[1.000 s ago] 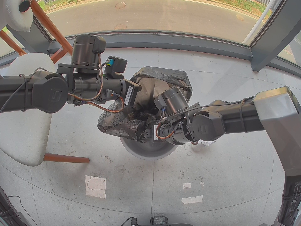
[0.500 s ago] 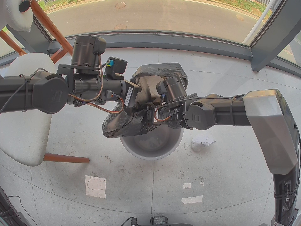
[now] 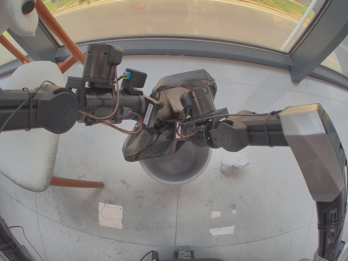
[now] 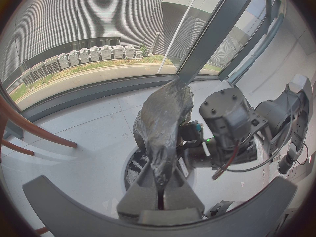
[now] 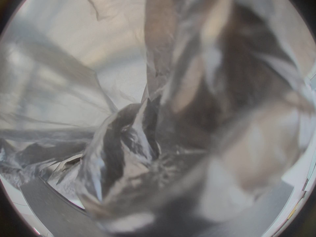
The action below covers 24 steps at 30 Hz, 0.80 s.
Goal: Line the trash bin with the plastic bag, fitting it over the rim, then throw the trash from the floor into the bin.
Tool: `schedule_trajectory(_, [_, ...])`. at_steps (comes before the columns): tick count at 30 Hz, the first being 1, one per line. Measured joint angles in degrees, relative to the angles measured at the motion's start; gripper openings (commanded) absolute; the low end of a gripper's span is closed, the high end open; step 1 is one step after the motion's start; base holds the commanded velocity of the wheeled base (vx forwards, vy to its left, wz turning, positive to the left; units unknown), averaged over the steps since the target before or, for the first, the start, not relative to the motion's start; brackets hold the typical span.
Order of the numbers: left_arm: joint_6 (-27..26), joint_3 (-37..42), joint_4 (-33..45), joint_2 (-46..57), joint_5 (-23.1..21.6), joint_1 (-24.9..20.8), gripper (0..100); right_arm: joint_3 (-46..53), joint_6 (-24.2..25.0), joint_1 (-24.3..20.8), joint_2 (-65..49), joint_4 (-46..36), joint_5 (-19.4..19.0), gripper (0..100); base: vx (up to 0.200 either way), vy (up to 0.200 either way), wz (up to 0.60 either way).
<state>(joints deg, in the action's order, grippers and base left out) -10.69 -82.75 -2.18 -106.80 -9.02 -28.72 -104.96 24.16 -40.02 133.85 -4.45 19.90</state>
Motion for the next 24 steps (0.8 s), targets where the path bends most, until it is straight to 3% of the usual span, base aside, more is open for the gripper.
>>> schedule_trajectory(16, [-0.17,4.33,3.49,0.71,1.17,3.25,0,26.55,-0.11,1.72,-19.96,-8.39,-1.18,0,0.0,0.0,0.0])
schedule_trajectory(24, [-0.39,7.59,4.28,0.99,2.33,7.3,0,29.99,-0.27,2.77,-21.53,-8.35,-0.88,0,0.0,0.0,0.0])
